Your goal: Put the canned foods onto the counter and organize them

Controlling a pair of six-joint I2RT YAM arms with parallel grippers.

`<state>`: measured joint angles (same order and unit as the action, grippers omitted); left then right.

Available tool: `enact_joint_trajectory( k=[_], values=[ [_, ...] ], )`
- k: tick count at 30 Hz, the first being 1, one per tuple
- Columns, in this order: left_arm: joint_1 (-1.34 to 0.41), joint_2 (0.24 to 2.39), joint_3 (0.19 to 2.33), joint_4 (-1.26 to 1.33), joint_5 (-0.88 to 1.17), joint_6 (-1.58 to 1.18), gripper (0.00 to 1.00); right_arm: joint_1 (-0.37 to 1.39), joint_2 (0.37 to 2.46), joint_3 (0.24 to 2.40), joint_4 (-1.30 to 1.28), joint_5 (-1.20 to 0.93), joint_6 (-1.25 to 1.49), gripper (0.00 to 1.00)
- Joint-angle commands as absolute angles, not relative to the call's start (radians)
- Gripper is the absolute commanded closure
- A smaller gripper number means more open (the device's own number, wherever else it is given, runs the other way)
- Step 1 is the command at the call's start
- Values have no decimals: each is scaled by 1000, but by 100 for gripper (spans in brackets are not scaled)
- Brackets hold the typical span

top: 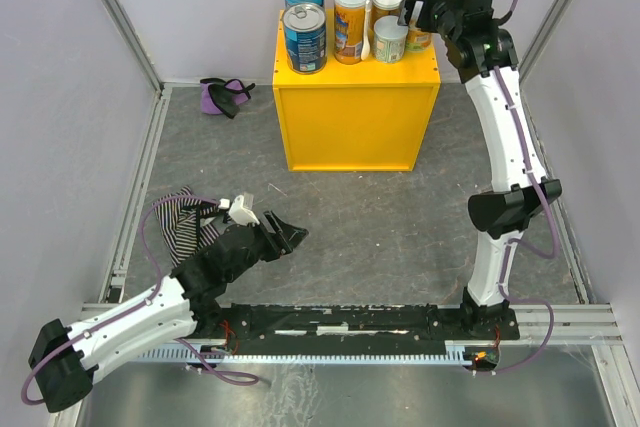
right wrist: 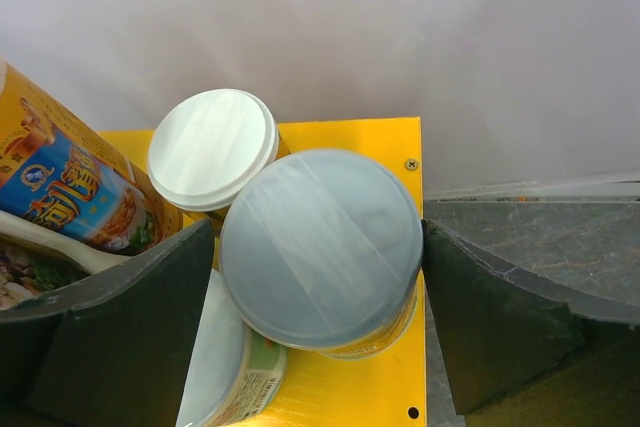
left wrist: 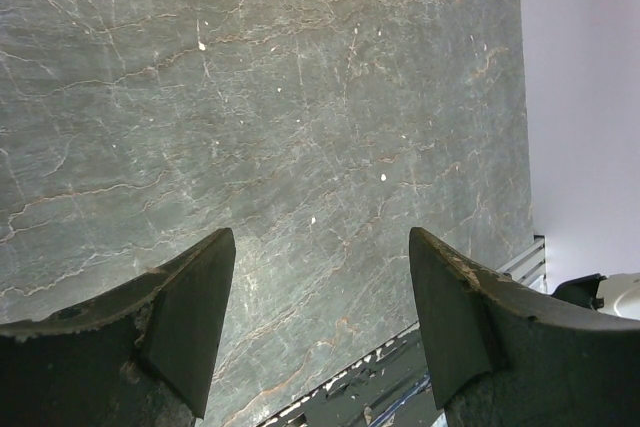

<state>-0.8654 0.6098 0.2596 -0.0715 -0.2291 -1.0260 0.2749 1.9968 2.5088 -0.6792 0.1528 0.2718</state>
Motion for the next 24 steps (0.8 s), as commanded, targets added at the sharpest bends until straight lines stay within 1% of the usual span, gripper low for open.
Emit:
enact_joint_trajectory(
  k=[1,24],
  values=[
    [-863,595,299,-27,-226,-988,24,281,1922,2498,-612,140,281,9],
    [-863,538,328,-79,-240,-980,24,281,1835,2464,-633,168,276,9]
  ],
)
